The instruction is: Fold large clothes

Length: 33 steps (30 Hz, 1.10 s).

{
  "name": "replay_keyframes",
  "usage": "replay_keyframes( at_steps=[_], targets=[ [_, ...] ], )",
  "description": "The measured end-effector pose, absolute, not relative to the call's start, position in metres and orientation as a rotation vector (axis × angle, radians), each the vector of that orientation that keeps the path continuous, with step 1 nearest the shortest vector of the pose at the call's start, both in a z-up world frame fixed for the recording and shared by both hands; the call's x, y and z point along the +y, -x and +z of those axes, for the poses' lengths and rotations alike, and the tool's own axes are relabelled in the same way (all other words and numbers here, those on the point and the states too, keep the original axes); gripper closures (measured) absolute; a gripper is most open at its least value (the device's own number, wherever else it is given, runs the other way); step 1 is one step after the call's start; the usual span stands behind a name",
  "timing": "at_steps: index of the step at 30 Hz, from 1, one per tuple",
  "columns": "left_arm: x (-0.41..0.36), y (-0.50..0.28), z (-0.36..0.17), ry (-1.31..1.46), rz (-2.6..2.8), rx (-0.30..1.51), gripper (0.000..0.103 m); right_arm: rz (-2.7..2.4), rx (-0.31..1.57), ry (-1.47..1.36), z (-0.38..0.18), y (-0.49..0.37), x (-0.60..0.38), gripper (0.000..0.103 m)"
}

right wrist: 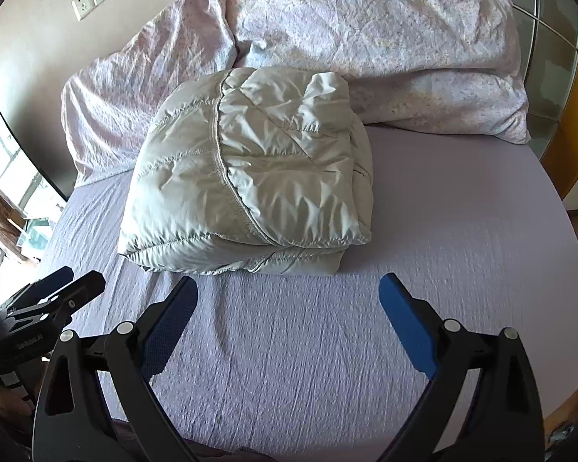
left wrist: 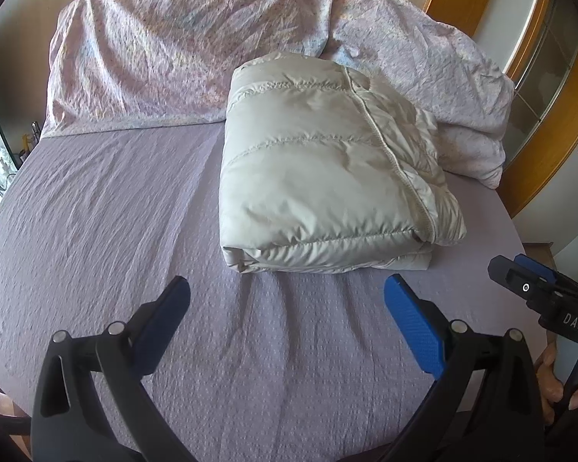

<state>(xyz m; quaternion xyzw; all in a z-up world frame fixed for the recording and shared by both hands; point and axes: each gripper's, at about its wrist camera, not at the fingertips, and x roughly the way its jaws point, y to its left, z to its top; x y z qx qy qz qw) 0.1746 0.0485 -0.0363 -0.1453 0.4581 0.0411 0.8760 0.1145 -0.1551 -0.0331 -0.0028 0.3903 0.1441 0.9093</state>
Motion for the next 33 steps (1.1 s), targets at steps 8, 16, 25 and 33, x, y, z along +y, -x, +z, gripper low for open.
replay_keyframes(
  at_steps=[8,16,25,33],
  targets=[
    [0.0465,-0.1728,-0.0354,0.311,0.071,0.948,0.003,0.314,0.797,-0.004,-0.0326,-0.1132,-0.1563,0.006],
    [0.0478,-0.173,-0.0358,0.316,0.068,0.948,0.003,0.315,0.798,-0.01,-0.0332,-0.1132,-0.1565,0.006],
    [0.0447,-0.1729,-0.0356,0.315,0.06,0.946,0.003,0.313,0.798,-0.011,-0.0334,-0.1138,-0.1572,0.006],
    [0.0433,-0.1731,-0.0365,0.312,0.06,0.948,0.003,0.305,0.802,-0.025,-0.0359,-0.1133,-0.1568,0.006]
  ],
)
